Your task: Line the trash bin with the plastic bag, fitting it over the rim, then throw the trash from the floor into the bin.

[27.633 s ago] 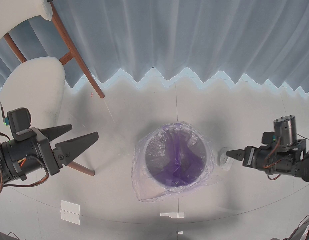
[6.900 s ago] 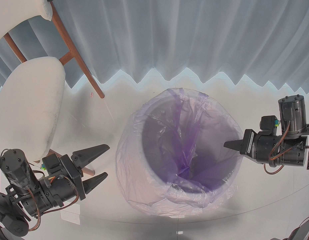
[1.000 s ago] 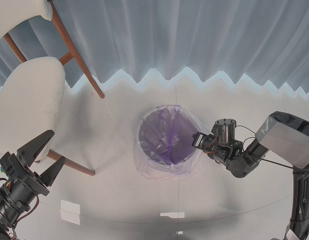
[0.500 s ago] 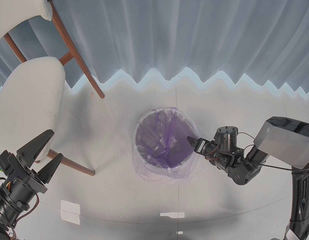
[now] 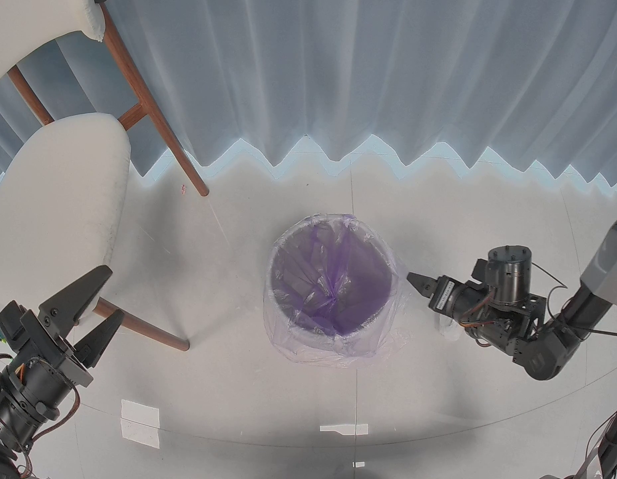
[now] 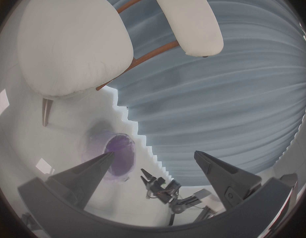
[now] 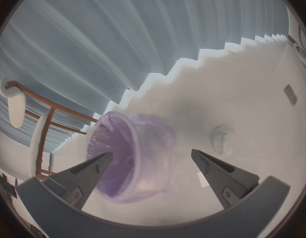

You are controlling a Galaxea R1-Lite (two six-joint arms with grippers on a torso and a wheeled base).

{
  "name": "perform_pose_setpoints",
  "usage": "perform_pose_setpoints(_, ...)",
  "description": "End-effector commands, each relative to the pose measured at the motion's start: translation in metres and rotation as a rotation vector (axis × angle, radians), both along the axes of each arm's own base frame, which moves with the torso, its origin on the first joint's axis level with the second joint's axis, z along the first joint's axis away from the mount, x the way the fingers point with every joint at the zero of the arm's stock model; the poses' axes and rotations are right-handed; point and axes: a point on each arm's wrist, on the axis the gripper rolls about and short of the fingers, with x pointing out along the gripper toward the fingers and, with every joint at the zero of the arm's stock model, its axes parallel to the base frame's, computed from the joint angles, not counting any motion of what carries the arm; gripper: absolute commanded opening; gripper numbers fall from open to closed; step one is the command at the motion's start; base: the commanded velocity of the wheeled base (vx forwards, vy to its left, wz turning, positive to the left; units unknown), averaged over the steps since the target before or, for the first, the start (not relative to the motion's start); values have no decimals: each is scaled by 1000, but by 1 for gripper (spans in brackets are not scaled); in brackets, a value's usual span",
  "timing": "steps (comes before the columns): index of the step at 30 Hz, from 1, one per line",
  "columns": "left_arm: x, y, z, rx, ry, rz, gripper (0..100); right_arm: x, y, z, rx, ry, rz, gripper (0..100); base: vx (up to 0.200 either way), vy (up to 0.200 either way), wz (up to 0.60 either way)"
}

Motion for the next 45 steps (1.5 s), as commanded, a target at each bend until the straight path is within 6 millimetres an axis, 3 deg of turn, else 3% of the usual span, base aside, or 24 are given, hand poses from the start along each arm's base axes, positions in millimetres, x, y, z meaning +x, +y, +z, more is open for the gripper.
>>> perform_pose_setpoints(1, 0, 0, -9, 113, 13, -49, 100, -23, -46, 11, -66, 12, -112, 100, 0, 0, 0)
perform_pose_setpoints(4, 1, -3, -12, 249, -13, -96, 100, -14, -81, 1, -129, 38, -209, 100, 0, 0, 0)
perform_pose_setpoints(9, 6, -3, -19, 487, -80, -83, 100, -9, -95, -12, -131, 85, -228, 100, 0, 0, 0)
perform_pose_setpoints(11, 5, -3, -21, 524, -91, -81, 100, -8, -96, -18, -132, 108, -223, 100, 0, 0, 0)
perform_pose_setpoints(18, 10, 4, -19, 576, -111, -16, 100, 5, -98, -67, -165, 243, -231, 100, 0, 0, 0)
perform_pose_setpoints(27, 13, 17, -17, 691, -155, 101, 100, 43, -96, -110, -196, 261, -270, 100, 0, 0, 0)
perform_pose_setpoints(32, 15, 29, -15, 760, -161, 205, 100, 66, -93, -119, -213, 234, -273, 100, 0, 0, 0)
perform_pose_setpoints(39, 4, 36, -13, 817, -208, 265, 100, 82, -91, -121, -249, 255, -253, 100, 0, 0, 0)
perform_pose_setpoints(40, -8, 38, -13, 827, -231, 280, 100, 93, -89, -123, -251, 262, -253, 100, 0, 0, 0)
perform_pose_setpoints(45, -32, 41, -18, 844, -207, 292, 100, 102, -87, -126, -254, 269, -250, 100, 0, 0, 0)
